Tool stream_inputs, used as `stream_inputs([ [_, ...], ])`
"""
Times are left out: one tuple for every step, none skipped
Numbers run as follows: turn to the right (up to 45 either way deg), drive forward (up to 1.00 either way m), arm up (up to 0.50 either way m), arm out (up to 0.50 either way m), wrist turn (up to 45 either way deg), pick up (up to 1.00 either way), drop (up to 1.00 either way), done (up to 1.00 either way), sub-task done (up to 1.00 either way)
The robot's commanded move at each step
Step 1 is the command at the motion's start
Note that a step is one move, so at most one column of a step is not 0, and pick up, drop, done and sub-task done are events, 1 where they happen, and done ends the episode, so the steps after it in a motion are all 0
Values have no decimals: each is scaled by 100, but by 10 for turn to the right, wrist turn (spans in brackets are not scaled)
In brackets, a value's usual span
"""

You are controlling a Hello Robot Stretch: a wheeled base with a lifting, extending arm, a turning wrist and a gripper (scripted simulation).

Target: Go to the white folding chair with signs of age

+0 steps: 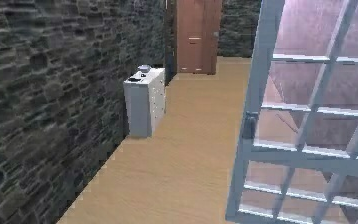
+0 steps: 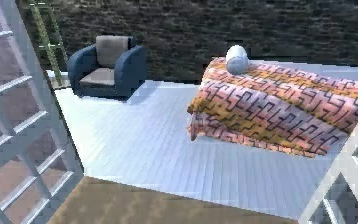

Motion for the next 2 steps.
stream_inputs([
  [0, 100, 0, 0, 0, 0, 0, 0, 0],
  [0, 35, 0, 0, 0, 0, 0, 0, 0],
])
